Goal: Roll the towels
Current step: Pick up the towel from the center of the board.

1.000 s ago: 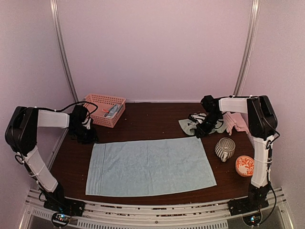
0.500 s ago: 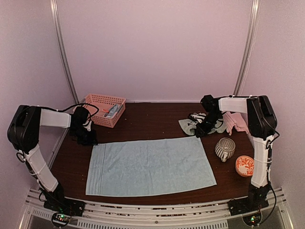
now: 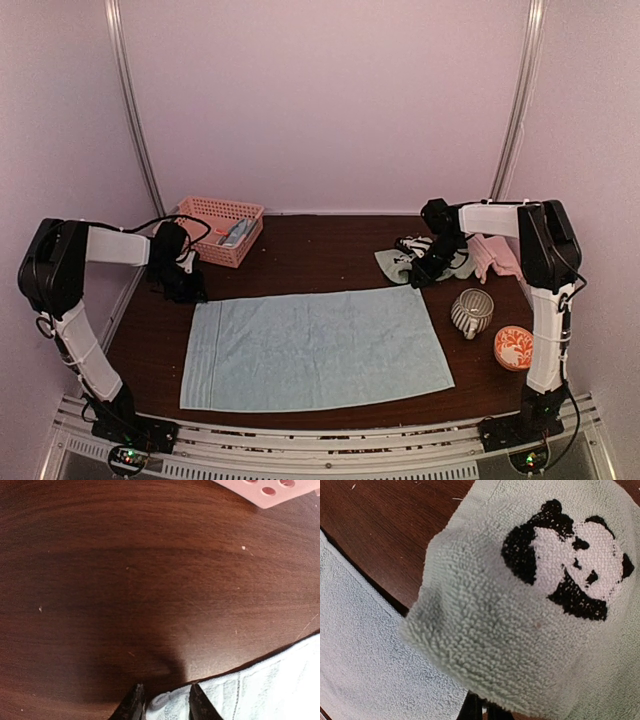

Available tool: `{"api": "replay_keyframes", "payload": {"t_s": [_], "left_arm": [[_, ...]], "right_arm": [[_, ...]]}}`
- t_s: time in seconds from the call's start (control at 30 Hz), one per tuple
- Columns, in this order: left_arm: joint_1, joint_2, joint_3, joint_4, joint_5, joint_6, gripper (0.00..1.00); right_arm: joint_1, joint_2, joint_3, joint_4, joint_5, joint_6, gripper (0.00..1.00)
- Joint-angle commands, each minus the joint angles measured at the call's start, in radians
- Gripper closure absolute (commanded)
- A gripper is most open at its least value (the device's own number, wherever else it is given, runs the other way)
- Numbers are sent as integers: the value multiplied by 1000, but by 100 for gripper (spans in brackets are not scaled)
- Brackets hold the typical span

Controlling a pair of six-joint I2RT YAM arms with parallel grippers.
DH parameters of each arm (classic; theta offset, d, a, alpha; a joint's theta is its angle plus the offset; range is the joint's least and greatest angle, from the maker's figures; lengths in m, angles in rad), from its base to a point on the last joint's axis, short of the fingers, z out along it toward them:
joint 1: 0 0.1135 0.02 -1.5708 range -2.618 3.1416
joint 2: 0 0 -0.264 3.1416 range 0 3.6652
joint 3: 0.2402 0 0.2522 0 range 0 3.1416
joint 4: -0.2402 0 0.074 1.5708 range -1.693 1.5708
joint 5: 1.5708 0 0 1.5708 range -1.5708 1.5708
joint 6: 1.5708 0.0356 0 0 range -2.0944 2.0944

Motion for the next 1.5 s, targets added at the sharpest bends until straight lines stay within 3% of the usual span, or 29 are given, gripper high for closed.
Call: {"api": "replay_keyframes", "payload": {"t_s": [0.0, 0.17, 0.57, 1.03, 1.13, 1.47], "left_arm": [[84, 10, -43, 9, 199, 65, 68], [197, 54, -86, 46, 400, 105, 68], [196, 83, -94, 38, 419, 164, 72], [183, 136, -79, 30, 402, 180, 100], [181, 134, -77, 25, 392, 181, 100], [181, -116, -111, 149, 389, 152, 100]], "right_arm": [[-8, 10, 23, -12, -15, 3, 100], [-8, 16, 27, -14, -22, 3, 100], [-8, 17, 26, -11, -30, -1, 100], [-11, 19, 26, -9, -37, 0, 100], [-13, 19, 27, -8, -38, 1, 100], [-68, -45, 66, -23, -75, 9, 100]]}}
